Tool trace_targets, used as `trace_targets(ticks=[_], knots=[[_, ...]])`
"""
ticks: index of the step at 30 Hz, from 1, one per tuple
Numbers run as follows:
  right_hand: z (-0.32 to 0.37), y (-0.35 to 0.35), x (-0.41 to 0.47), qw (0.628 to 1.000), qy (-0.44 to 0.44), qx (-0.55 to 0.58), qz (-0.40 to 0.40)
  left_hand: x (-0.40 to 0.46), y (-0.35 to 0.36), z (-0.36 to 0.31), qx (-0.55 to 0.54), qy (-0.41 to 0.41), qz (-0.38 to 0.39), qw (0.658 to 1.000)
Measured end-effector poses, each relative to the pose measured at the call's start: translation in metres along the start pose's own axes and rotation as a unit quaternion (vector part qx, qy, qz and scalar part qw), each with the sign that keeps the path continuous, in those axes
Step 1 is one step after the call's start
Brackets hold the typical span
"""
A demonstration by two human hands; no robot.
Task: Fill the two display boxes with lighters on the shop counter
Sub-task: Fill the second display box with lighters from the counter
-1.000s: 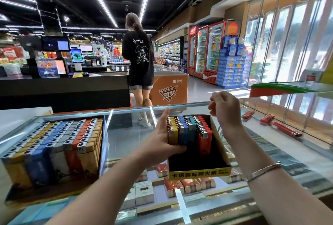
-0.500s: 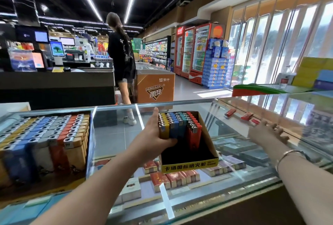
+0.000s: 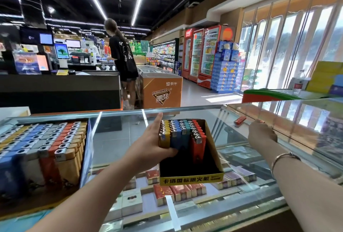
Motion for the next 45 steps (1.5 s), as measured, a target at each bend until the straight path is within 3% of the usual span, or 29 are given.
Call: trace_targets(ticks=[7,13,20,27,31,37,42,45], knots=[[-0.003,0.005,0.019,0.979,0.040,0.180,-0.085,0.002,-0.005,0.004,-0.020,-0.008,0.014,1.000],[0.005,0.019,0.035,0.991,0.027,0.131,0.025,0.008,-0.012,0.012,-0.023,-0.014,-0.015,1.000],[0.002,0.016,0.039,0.982,0.037,0.183,-0.029,0.008,-0.014,0.012,-0.016,-0.005,-0.034,0.999],[0.009,0.012,0.036,0.998,0.039,0.053,0.007,0.007,-0.013,0.010,0.010,-0.012,-0.029,0.999],[0.004,0.010,0.039,0.991,0.061,0.118,-0.005,0.005,-0.013,0.010,0.004,-0.018,-0.024,1.000],[0.032,-0.002,0.037,0.972,-0.041,0.194,-0.125,0.006,-0.014,0.010,0.006,-0.013,-0.015,1.000],[0.052,0.011,0.037,0.987,-0.106,0.113,-0.035,0.008,-0.017,0.006,0.054,-0.011,-0.005,0.998],[0.053,0.008,0.034,0.988,-0.116,0.100,-0.033,0.009,-0.019,0.004,0.073,-0.014,0.006,0.997]])
Point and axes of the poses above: each hand's wrist, its own x-axis towards the middle knuckle, its own y-axis out of the palm, z = x × y, the point moved 5 cm from there along x, towards the middle knuckle, and after that the axes turned 2 degrees about y, right-handed, at the moved point
